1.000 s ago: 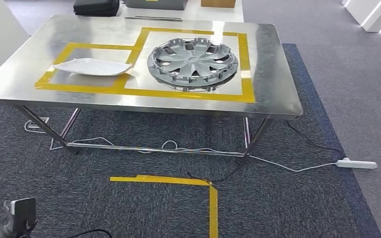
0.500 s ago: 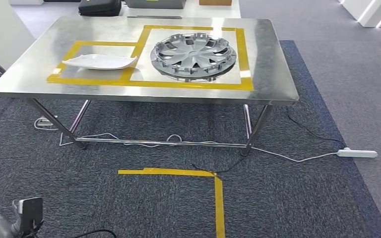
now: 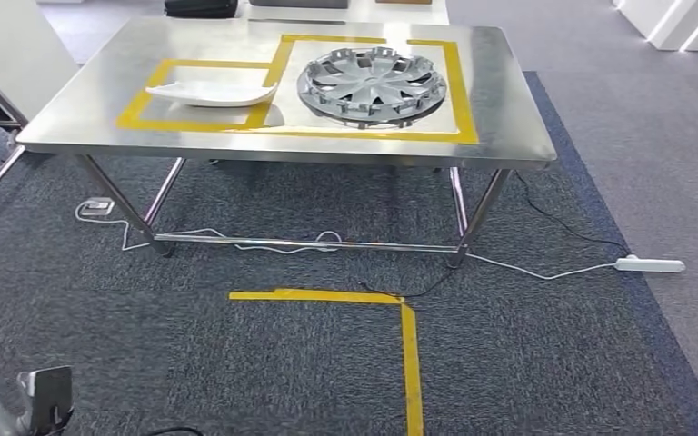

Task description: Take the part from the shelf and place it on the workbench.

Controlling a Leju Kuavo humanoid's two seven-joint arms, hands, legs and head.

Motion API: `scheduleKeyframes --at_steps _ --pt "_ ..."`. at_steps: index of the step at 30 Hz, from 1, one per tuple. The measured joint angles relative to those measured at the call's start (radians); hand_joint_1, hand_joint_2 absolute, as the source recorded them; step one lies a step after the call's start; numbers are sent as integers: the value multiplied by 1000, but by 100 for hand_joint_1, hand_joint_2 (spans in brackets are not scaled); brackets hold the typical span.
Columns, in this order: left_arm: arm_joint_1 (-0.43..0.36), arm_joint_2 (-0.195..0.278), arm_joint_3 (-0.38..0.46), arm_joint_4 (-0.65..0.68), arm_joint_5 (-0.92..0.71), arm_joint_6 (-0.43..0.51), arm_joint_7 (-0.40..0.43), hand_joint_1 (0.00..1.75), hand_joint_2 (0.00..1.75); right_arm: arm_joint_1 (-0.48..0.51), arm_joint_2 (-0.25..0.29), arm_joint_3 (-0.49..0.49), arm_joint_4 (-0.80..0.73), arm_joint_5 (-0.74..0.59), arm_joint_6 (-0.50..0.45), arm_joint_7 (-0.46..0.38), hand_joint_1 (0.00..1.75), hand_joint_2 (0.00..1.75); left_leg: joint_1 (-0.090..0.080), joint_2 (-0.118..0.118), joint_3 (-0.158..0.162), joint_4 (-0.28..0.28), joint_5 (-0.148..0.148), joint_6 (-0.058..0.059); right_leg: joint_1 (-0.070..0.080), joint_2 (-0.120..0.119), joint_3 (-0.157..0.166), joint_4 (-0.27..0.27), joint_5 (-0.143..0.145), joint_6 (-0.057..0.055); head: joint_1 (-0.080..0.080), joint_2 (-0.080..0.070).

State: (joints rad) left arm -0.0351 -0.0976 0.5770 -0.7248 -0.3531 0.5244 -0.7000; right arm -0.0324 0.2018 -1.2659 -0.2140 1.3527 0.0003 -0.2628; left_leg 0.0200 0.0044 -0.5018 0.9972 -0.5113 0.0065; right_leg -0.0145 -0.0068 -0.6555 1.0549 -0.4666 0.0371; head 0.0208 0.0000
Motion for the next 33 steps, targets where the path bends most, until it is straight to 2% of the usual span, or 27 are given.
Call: scheduleKeyframes --at_steps 2,3,4,5,6,7,8,10,11,12,13,14,15,16,18,19,20,21,22,23,24,25,26,27,29,31,33 --pt "0 2 1 3 0 1 0 0 0 1 0 0 0 0 0 0 0 0 -4 2 -32 0 27 14 -1 2 -26 113 -111 2 4 0" --pt "-1 3 1 4 0 1 0 0 0 0 0 0 0 0 0 0 0 0 -7 3 -50 1 40 16 0 3 -35 176 -149 2 6 0" --pt "-1 4 1 5 0 1 0 0 0 0 0 0 0 0 0 0 0 0 -10 4 -68 2 54 17 1 3 -32 222 -161 1 6 0" --pt "-1 4 1 7 0 1 0 0 0 -1 0 0 0 0 0 0 0 0 -13 5 -86 3 67 17 2 3 -17 240 -147 -3 6 0" --pt "-1 4 1 9 0 1 0 0 0 -1 0 0 0 0 0 0 0 0 -14 5 -102 3 80 16 5 3 15 224 -117 -7 6 0" --pt "0 4 1 10 0 1 0 0 0 -2 0 0 0 0 0 0 0 0 -15 5 -117 4 93 15 9 4 63 176 -88 -14 6 0" --pt "-1 3 1 11 0 1 0 0 0 -3 -1 0 0 0 0 0 0 0 -16 5 -127 4 104 12 15 4 124 104 -76 -23 6 0" --pt "-1 3 1 13 0 1 0 0 0 -9 -3 0 0 0 0 0 0 0 -17 6 -140 4 128 5 24 4 230 -51 -95 -35 6 0" --pt "-2 2 1 14 0 1 0 0 0 -12 -4 0 0 0 0 0 0 0 -16 7 -144 2 140 0 28 5 255 -96 -108 -38 6 0" --pt "-2 2 1 15 0 1 0 0 0 -13 -4 0 0 0 0 0 0 0 -15 9 -147 -1 154 -7 29 6 258 -117 -109 -39 6 0" --pt "-3 3 1 18 0 1 0 0 0 -12 -4 0 0 1 0 0 0 0 -13 8 -150 -3 159 -13 28 5 249 -118 -99 -43 6 0" --pt "-2 5 1 21 0 1 0 0 0 -11 -4 0 0 1 0 0 0 0 -12 6 -155 2 146 -18 27 3 239 -118 -86 -50 6 0" --pt "-2 6 1 25 -1 1 0 0 0 -10 -4 0 0 1 -1 0 0 0 -11 4 -163 23 110 -23 25 1 226 -120 -72 -57 5 0" --pt "-1 9 2 30 -2 1 0 0 0 -10 -4 0 0 2 -1 1 0 0 -9 2 -173 64 55 -28 24 -1 212 -120 -57 -63 3 0" --pt "-2 13 2 42 -4 -4 0 0 0 -10 -4 0 0 2 -2 1 0 0 -8 2 -192 189 -47 -35 25 -1 179 -118 -31 -67 -1 0" --pt "-3 15 2 50 -5 -10 0 0 0 -10 -4 0 0 3 -2 1 0 0 -8 2 -195 246 -63 -38 25 -2 162 -116 -18 -67 -1 0" --pt "-4 17 3 60 -6 -17 0 0 0 -10 -4 0 0 4 -2 1 0 0 -8 2 -189 282 -51 -39 25 -2 143 -113 -6 -65 -1 0" --pt "-5 18 4 71 -6 -26 0 0 0 -10 -4 0 0 4 -2 1 0 0 -8 2 -170 290 -18 -40 25 -2 124 -107 6 -63 -1 0" --pt "-7 21 6 82 -5 -34 0 0 0 -10 -4 0 0 5 -2 2 0 0 -8 2 -137 266 18 -38 25 -2 104 -100 17 -59 -1 0" --pt "-9 23 9 94 -4 -42 0 0 0 -10 -4 0 0 6 -2 2 0 0 -8 1 -90 216 36 -35 25 -2 86 -92 27 -56 -1 0" --pt "-11 26 13 106 -4 -48 0 0 0 -9 -4 0 0 7 -2 3 0 0 -9 1 -32 142 30 -31 26 -2 71 -83 35 -52 -1 0" --pt "-14 29 17 120 -3 -53 0 0 0 -9 -4 0 0 9 -1 4 0 0 -10 0 19 68 6 -25 28 -2 58 -73 42 -48 -1 0" --pt "-18 31 21 133 -5 -56 0 0 0 -10 -4 0 0 10 0 5 0 0 -12 0 53 13 -21 -18 29 -2 49 -66 49 -44 0 0" --pt "-20 34 25 147 -6 -57 0 0 0 -11 -4 0 0 11 1 6 0 0 -14 0 69 -22 -38 -10 30 -3 42 -61 56 -38 0 0" --pt "-21 38 31 172 -8 -58 0 0 0 -10 -4 0 0 11 1 6 0 0 -14 2 60 -30 -35 7 26 -2 26 -50 56 -27 0 0" --pt "-21 39 35 188 -8 -58 0 0 0 -6 -4 0 1 12 1 7 0 0 -12 5 45 -32 -19 21 22 2 -7 19 0 -14 4 0" --pt "-20 41 37 199 -8 -58 0 0 0 -2 -4 0 1 12 1 8 0 0 -13 6 26 -31 -3 26 18 3 -54 151 -80 -5 8 0"
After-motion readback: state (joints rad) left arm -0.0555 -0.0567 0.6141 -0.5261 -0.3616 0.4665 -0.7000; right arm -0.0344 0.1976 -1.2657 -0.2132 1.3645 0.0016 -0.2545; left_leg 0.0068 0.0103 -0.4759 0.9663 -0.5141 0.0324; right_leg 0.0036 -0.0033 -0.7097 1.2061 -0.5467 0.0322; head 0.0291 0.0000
